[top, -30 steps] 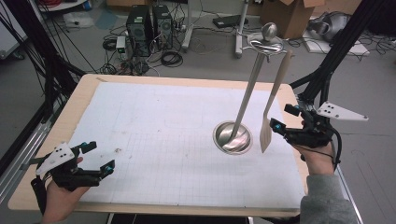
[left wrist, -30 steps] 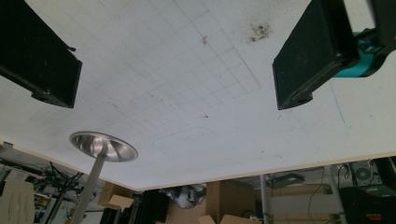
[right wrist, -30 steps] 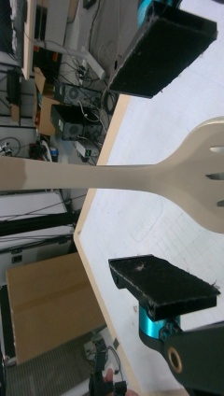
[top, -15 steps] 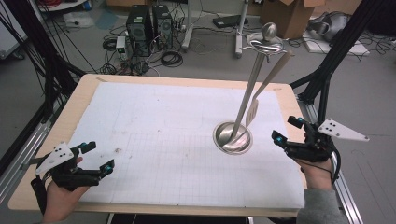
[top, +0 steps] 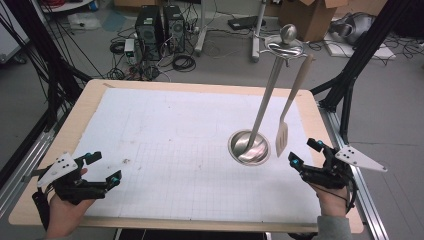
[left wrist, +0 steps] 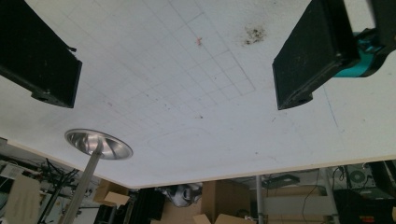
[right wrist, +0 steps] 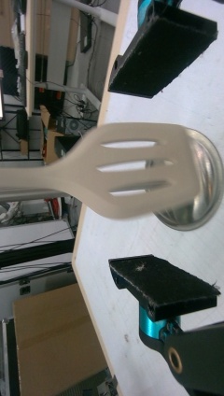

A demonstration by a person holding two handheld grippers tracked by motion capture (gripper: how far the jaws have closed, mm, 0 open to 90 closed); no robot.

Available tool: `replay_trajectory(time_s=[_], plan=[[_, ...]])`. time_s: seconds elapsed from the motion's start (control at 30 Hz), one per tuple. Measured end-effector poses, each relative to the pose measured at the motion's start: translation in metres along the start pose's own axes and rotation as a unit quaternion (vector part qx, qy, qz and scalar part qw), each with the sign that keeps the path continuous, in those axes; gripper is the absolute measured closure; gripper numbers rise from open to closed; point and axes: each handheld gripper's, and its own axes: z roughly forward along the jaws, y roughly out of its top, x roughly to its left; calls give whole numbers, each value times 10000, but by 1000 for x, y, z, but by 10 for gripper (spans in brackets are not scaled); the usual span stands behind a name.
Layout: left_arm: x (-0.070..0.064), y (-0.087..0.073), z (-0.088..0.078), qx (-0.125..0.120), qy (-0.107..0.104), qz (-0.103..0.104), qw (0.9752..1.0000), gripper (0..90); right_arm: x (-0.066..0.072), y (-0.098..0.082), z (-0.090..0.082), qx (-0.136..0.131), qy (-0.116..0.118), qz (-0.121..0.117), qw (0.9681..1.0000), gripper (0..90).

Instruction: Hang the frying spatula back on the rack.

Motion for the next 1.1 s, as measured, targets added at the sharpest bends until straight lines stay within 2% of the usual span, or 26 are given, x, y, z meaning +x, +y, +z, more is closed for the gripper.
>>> replay_trajectory(time_s=[0.23, 0.53, 0.73, 0.87, 1.1], plan=[[0, 0, 0, -36, 0, -33, 10000, 18, 5, -12, -7, -21, -228, -64, 9997, 121], [1, 0, -1, -60, -8, -67, 10000, 18, 8, -22, -13, -112, -245, -16, 9996, 120], [2, -1, 0, -37, -28, -79, 10000, 18, 9, -34, -15, -230, -366, 12, 9991, 121], [2, -2, 1, -19, -48, -89, 9999, 18, 8, -43, -18, -344, -335, 59, 9988, 120], [3, -3, 2, -53, -82, -171, 9998, 18, 7, -54, -20, -366, -249, 107, 9990, 121]])
